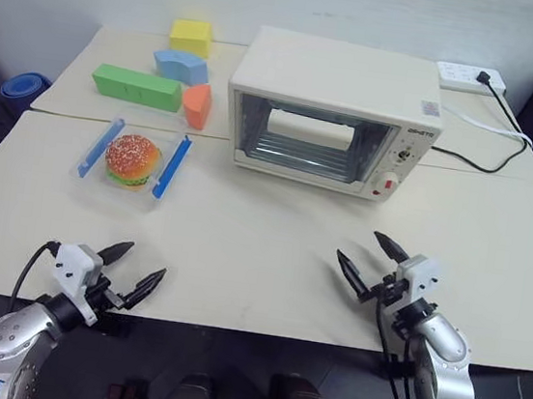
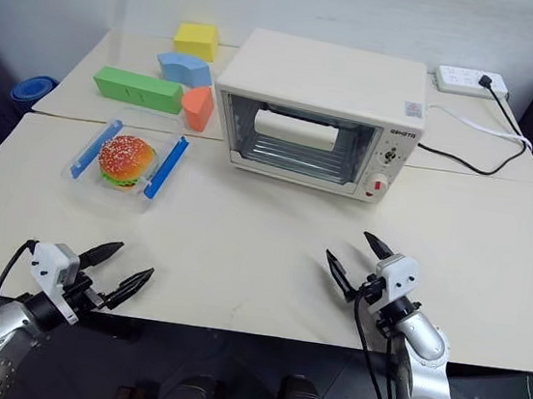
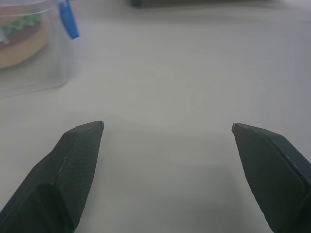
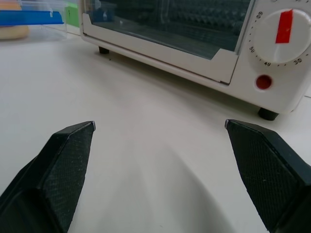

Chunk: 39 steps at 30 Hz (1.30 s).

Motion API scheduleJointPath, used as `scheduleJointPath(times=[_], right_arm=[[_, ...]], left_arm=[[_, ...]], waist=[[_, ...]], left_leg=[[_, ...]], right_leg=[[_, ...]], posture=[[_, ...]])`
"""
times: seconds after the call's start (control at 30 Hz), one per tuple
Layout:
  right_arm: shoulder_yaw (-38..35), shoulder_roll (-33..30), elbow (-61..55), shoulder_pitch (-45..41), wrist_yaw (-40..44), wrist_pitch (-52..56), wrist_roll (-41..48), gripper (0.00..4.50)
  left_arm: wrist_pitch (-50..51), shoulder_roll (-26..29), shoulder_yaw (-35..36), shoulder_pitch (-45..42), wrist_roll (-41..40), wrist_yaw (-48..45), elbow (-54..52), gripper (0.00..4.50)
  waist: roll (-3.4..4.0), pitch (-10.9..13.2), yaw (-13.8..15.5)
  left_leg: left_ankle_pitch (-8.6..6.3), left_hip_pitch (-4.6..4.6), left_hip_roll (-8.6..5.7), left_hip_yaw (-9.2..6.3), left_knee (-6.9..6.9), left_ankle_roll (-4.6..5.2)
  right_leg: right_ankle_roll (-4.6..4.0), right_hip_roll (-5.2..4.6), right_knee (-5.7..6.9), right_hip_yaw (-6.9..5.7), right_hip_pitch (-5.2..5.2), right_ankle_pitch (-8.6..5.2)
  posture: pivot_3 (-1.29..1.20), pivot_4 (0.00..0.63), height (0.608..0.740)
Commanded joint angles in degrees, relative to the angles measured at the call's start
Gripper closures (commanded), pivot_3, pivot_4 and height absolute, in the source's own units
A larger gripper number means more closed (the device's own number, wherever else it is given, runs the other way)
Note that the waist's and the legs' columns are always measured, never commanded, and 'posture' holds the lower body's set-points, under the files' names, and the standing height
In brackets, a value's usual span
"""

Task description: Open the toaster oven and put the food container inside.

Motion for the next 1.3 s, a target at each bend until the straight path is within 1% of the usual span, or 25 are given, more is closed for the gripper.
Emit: scheduleJointPath(times=[0.03, 0.13, 0.2, 0.3, 0.4, 0.47, 0.53, 0.6, 0.67, 0.8, 0.9, 1.0, 1.1, 1.23, 1.3], right_arm=[[0.4, -1.0, -2.2, -0.5, 2.7, 0.4, 2.5, 0.02], [0.4, -3.2, -8.8, -1.7, 4.6, 6.2, 6.7, 0.02], [0.2, -5.2, -13.7, -3.4, 5.1, 12.3, 10.1, 0.02], [0.4, -8.9, -18.4, -7.6, 5.3, 21.7, 13.7, 0.02], [0.7, -11.3, -19.3, -14.0, 4.5, 29.7, 15.9, 0.02], [1.1, -11.3, -18.1, -18.2, 3.7, 33.0, 16.2, 0.02], [2.1, -10.0, -15.2, -23.6, 2.9, 34.8, 15.4, 0.02], [3.3, -8.7, -12.6, -27.2, 2.2, 35.4, 13.9, 0.02], [4.2, -7.9, -10.5, -29.2, 2.1, 35.2, 12.6, 0.02], [4.4, -6.1, -8.1, -32.1, 2.0, 34.2, 11.6, 0.02], [4.6, -5.0, -8.5, -33.0, 3.5, 34.0, 12.1, 0.02], [5.2, -4.5, -11.2, -32.6, 7.2, 33.7, 13.8, 0.02], [7.1, -6.3, -15.5, -30.8, 12.2, 35.0, 14.9, 0.02], [8.5, -9.6, -17.9, -27.2, 15.8, 36.3, 14.0, 0.02], [8.9, -10.0, -18.3, -25.1, 16.1, 35.5, 13.1, 0.00]], left_arm=[[-0.2, 1.5, 0.3, -0.9, -0.8, -1.5, -3.2, 0.00], [3.9, 3.8, 2.2, -1.5, -7.8, -5.9, -5.2, 0.00], [6.6, 7.7, 3.4, -1.6, -12.5, -11.9, -6.4, 0.00], [9.8, 10.7, 5.8, -5.7, -18.1, -14.0, -6.1, 0.00], [13.6, 13.6, 6.8, -12.0, -22.2, -15.0, -4.7, 0.00], [15.1, 14.2, 6.5, -16.0, -23.4, -15.1, -3.5, 0.00], [17.6, 15.2, 6.0, -20.4, -25.5, -15.8, -2.0, 0.00], [19.6, 17.6, 4.9, -22.0, -25.3, -18.5, -1.5, 0.00], [20.3, 18.4, 4.7, -24.0, -25.0, -19.0, -0.6, 0.00], [21.2, 17.5, 4.8, -25.7, -25.2, -18.2, -0.4, 0.00], [21.6, 16.1, 4.8, -25.7, -25.2, -16.7, -1.5, 0.00], [21.4, 15.5, 4.3, -25.6, -24.0, -16.2, -1.4, 0.00], [20.4, 16.0, 3.8, -26.5, -22.2, -16.9, 0.4, 0.00], [21.0, 17.5, 3.1, -31.9, -21.5, -18.8, 6.4, 0.00], [20.6, 17.7, 1.2, -37.5, -20.2, -20.2, 11.7, 0.40]], waist=[[0.00, 0.0, 0.0], [0.01, 0.0, -0.3], [0.01, 0.0, -0.5], [0.03, 0.0, -0.5], [0.03, 0.0, -0.4], [0.03, 0.0, -0.4], [0.02, 0.0, -0.4], [0.02, 0.0, -0.6], [0.02, 0.0, -0.7], [0.02, 0.0, -0.6], [0.02, 0.0, -0.6], [0.02, 0.0, -0.5], [0.03, 0.0, -0.7], [0.01, 0.1, -0.7], [0.00, 0.1, -0.5]], left_leg=[[0.00, 0.01, 0.00, 0.00, -0.01, 0.00], [0.00, 0.01, 0.00, 0.01, -0.03, 0.00], [0.00, 0.02, 0.01, -0.01, -0.03, 0.00], [0.00, 0.06, 0.05, 0.00, -0.07, -0.02], [0.01, 0.07, 0.05, -0.07, -0.04, -0.03], [0.02, 0.06, 0.05, -0.08, -0.03, -0.05], [0.01, 0.06, 0.04, -0.08, -0.06, -0.05], [0.02, -0.04, 0.04, -0.08, -0.04, -0.08], [0.11, -0.22, 0.04, -0.06, -0.05, -0.22], [0.17, -0.46, 0.04, -0.07, -0.02, -0.34], [0.15, -0.52, 0.01, -0.05, 0.02, -0.30], [0.14, -0.53, 0.01, -0.07, 0.01, -0.29], [0.14, -0.53, 0.02, -0.06, -0.05, -0.29], [0.15, -0.54, 0.04, -0.02, -0.04, -0.31], [0.16, -0.52, 0.04, -0.02, -0.02, -0.31]], right_leg=[[0.00, 0.00, 0.00, 0.00, 0.00, 0.00], [0.00, 0.01, 0.05, 0.01, -0.02, 0.00], [-0.01, 0.01, 0.08, 0.01, -0.03, -0.01], [-0.12, 0.01, 0.14, 0.00, -0.06, -0.07], [-0.15, 0.01, 0.18, -0.05, -0.04, -0.09], [-0.15, 0.01, 0.18, -0.06, -0.04, -0.09], [-0.15, 0.01, 0.16, -0.06, -0.05, -0.08], [-0.15, 0.02, 0.19, -0.08, -0.16, -0.08], [-0.15, 0.05, 0.22, -0.07, -0.36, -0.08], [-0.16, 0.04, 0.24, -0.09, -0.49, -0.09], [-0.14, 0.02, 0.26, -0.08, -0.49, -0.08], [-0.13, 0.02, 0.25, -0.10, -0.49, -0.07], [-0.13, 0.04, 0.25, -0.09, -0.52, -0.07], [-0.14, 0.08, 0.23, -0.08, -0.59, -0.08], [-0.14, 0.09, 0.23, -0.09, -0.60, -0.08]], posture=[[0.00, 0.150, 0.740], [0.00, 0.150, 0.740], [0.00, 0.150, 0.740], [0.00, 0.150, 0.740], [0.00, 0.150, 0.740], [0.00, 0.150, 0.740], [0.00, 0.150, 0.740], [0.00, 0.150, 0.740], [0.00, 0.150, 0.740], [0.00, 0.150, 0.740], [0.00, 0.150, 0.740], [0.00, 0.150, 0.740], [0.00, 0.150, 0.740], [0.00, 0.150, 0.740], [0.00, 0.150, 0.740]])
